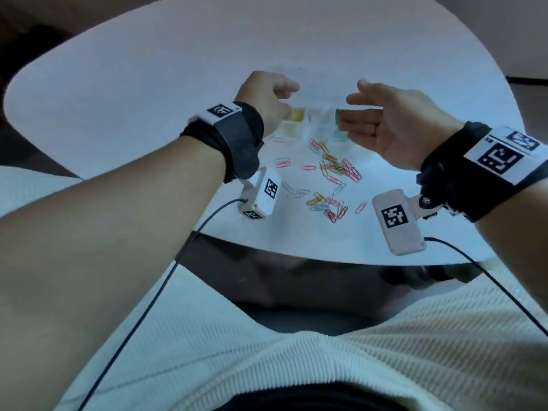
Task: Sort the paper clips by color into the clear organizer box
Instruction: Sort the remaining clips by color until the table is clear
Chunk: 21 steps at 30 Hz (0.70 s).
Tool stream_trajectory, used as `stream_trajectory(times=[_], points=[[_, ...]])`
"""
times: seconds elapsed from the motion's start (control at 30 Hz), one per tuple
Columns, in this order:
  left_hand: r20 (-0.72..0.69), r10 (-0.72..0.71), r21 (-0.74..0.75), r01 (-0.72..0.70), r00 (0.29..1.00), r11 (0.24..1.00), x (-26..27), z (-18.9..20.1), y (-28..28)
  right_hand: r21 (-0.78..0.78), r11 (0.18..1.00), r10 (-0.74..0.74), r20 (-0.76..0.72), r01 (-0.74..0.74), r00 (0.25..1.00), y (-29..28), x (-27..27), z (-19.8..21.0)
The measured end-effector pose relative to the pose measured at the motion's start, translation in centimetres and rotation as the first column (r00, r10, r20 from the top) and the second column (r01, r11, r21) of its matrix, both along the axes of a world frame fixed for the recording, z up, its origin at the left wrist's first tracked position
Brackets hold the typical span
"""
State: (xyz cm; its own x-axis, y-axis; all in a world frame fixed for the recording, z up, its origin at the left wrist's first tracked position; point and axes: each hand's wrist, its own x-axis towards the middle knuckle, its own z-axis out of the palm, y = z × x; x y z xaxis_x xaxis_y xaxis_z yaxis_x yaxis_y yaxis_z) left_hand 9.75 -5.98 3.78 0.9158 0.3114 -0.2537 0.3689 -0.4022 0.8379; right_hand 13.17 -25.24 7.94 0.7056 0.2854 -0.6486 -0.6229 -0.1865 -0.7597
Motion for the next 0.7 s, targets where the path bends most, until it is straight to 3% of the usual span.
stream_trajectory(times=[0.13,0.3,0.37,0.47,0.57,0.7], points=[[0.011,-0.131,0.159,0.128,0.991,0.979,-3.1,2.7,-0.3,-0.066,0.995,0.075,0.093,-0.069,0.993,-2.5,-2.0,1.2],[-0.131,-0.322,0.305,0.347,0.938,0.887,-8.0,3.9,-1.2,-0.219,0.952,0.274,0.297,-0.214,0.915,-2.6,-4.3,1.5],[-0.196,-0.341,0.342,0.39,0.919,0.855,-9.4,3.2,-1.0,-0.373,0.891,0.398,0.364,-0.259,0.842,-2.1,-5.3,0.3],[-0.276,-0.297,0.36,0.384,0.914,0.85,-10.3,1.3,-0.1,-0.616,0.736,0.584,0.37,-0.279,0.723,-2.0,-6.1,-2.4],[-0.297,-0.292,0.37,0.392,0.909,0.842,-9.7,-0.1,0.0,-0.716,0.626,0.679,0.304,-0.31,0.668,-2.2,-6.4,-4.4],[-0.338,-0.339,0.419,0.463,0.878,0.782,-9.1,-1.5,0.0,-0.78,0.545,0.74,0.276,-0.307,0.613,-2.3,-6.5,-6.3]])
